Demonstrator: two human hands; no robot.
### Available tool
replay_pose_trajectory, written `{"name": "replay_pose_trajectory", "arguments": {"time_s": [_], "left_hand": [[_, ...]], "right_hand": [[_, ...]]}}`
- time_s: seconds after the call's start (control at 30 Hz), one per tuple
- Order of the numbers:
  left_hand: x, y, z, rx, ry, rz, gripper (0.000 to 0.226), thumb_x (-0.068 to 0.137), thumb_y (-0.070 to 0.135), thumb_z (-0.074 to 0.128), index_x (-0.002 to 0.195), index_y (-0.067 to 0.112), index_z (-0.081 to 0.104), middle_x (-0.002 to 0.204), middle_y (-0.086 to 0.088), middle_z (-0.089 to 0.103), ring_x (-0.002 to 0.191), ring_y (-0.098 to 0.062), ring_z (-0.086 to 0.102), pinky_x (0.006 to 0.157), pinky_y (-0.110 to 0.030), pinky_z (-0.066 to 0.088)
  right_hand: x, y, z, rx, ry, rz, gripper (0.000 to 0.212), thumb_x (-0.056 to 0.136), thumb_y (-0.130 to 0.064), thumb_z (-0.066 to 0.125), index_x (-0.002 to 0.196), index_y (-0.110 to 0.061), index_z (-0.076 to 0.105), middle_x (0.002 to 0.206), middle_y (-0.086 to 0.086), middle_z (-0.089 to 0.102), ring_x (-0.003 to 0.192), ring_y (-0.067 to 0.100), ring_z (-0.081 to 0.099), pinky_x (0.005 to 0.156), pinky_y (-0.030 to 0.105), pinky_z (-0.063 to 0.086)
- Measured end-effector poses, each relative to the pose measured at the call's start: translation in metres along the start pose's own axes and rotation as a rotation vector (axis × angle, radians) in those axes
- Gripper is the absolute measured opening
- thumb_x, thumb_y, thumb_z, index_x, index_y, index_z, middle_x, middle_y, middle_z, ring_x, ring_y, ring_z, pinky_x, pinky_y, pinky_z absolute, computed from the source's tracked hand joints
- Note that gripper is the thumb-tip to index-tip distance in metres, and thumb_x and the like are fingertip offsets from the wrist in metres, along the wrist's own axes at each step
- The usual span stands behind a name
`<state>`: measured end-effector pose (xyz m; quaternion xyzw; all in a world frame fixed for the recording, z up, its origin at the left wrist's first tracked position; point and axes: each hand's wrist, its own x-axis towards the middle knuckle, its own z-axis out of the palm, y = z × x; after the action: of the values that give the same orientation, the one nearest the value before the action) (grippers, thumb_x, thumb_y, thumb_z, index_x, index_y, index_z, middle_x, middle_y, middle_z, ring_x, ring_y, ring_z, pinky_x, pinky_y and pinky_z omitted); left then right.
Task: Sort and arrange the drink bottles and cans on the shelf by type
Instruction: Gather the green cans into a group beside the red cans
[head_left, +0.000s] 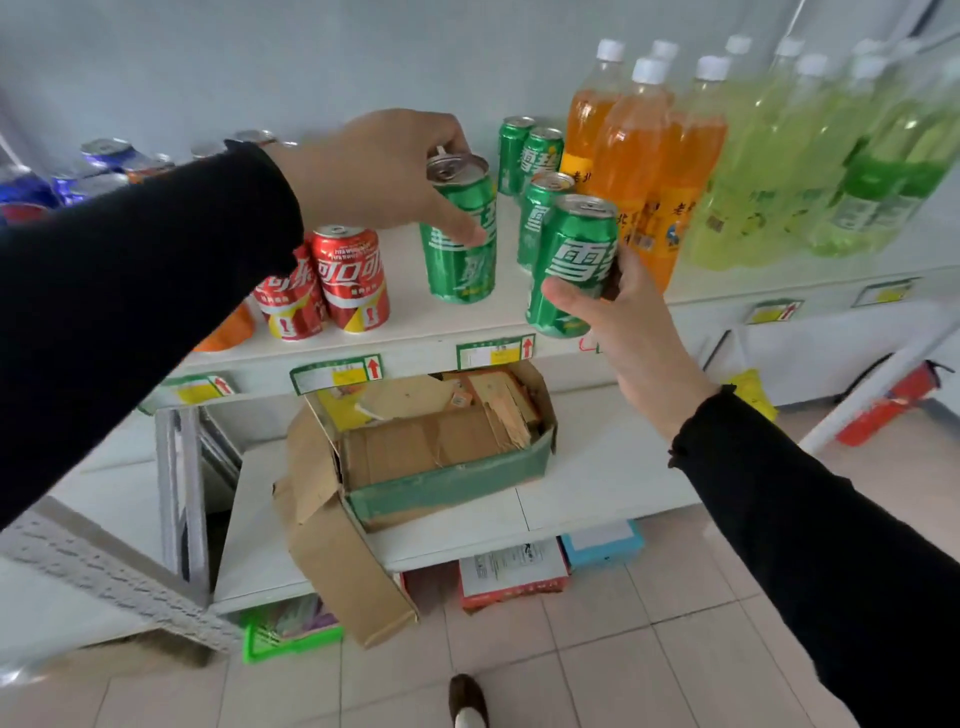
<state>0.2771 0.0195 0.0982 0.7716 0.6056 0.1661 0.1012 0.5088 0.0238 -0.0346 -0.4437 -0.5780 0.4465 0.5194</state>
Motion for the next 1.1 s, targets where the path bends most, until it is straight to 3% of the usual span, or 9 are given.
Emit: {"name": "replay_pose_trajectory", "arguments": {"time_s": [0.1,0.2,0.33,0.53,0.67,0.9,1.1], "left_hand": [[-0.005,0.004,0.012,0.037,0.001,-0.006,0.058,0.069,0.058,0.082,0.115,0.032,0.059,0.106,0.008,0.064,0.089,-0.016,0.059,0.066,-0.029,0.041],[-0.004,0.002,0.019,0.043,-0.021,-0.019,0.058,0.069,0.055,0.083,0.117,0.032,0.059,0.107,0.008,0.063,0.089,-0.015,0.059,0.067,-0.030,0.044],[0.007,-0.003,0.027,0.056,-0.055,-0.035,0.058,0.070,0.055,0.083,0.117,0.033,0.057,0.107,0.006,0.066,0.087,-0.016,0.062,0.073,-0.035,0.052],[0.032,-0.020,0.036,0.133,-0.084,-0.068,0.058,0.069,0.059,0.082,0.116,0.034,0.056,0.112,0.008,0.064,0.097,-0.019,0.060,0.085,-0.040,0.051],[0.044,-0.033,0.040,0.169,-0.125,-0.095,0.059,0.069,0.059,0.081,0.118,0.039,0.055,0.113,0.014,0.065,0.100,-0.015,0.061,0.092,-0.043,0.051],[0.051,-0.050,0.035,0.086,-0.222,-0.103,0.056,0.069,0.048,0.086,0.113,0.049,0.051,0.111,0.022,0.066,0.101,-0.004,0.063,0.095,-0.040,0.051],[0.053,-0.050,0.026,0.106,-0.287,-0.095,0.057,0.071,0.057,0.081,0.119,0.051,0.050,0.115,0.023,0.065,0.104,-0.003,0.062,0.097,-0.039,0.051]], "right_hand": [[-0.009,0.002,-0.011,-0.006,0.012,0.011,0.063,0.079,-0.020,0.085,0.133,-0.019,0.053,0.126,-0.003,0.067,0.115,0.012,0.065,0.096,0.036,0.055],[-0.009,0.005,-0.013,-0.020,0.011,0.011,0.062,0.078,-0.021,0.086,0.131,-0.018,0.053,0.124,-0.002,0.067,0.114,0.012,0.065,0.093,0.035,0.056],[0.005,0.010,-0.011,-0.027,-0.023,0.017,0.053,0.082,-0.019,0.083,0.126,-0.021,0.053,0.118,-0.008,0.066,0.104,0.001,0.064,0.076,0.020,0.052],[0.044,0.028,0.005,-0.046,-0.097,0.000,0.057,0.080,-0.019,0.084,0.127,-0.020,0.053,0.121,-0.006,0.066,0.106,0.000,0.064,0.074,0.008,0.050],[0.067,0.041,0.020,-0.098,-0.166,-0.019,0.065,0.076,-0.024,0.087,0.129,-0.024,0.050,0.122,-0.011,0.064,0.109,-0.004,0.060,0.084,0.016,0.047],[0.081,0.054,0.039,-0.206,-0.182,-0.107,0.067,0.075,-0.028,0.088,0.125,-0.029,0.043,0.112,-0.025,0.056,0.099,-0.024,0.052,0.075,-0.001,0.041],[0.083,0.053,0.039,-0.257,-0.259,-0.121,0.069,0.079,-0.031,0.084,0.133,-0.030,0.040,0.115,-0.033,0.053,0.100,-0.030,0.049,0.078,-0.005,0.038]]}}
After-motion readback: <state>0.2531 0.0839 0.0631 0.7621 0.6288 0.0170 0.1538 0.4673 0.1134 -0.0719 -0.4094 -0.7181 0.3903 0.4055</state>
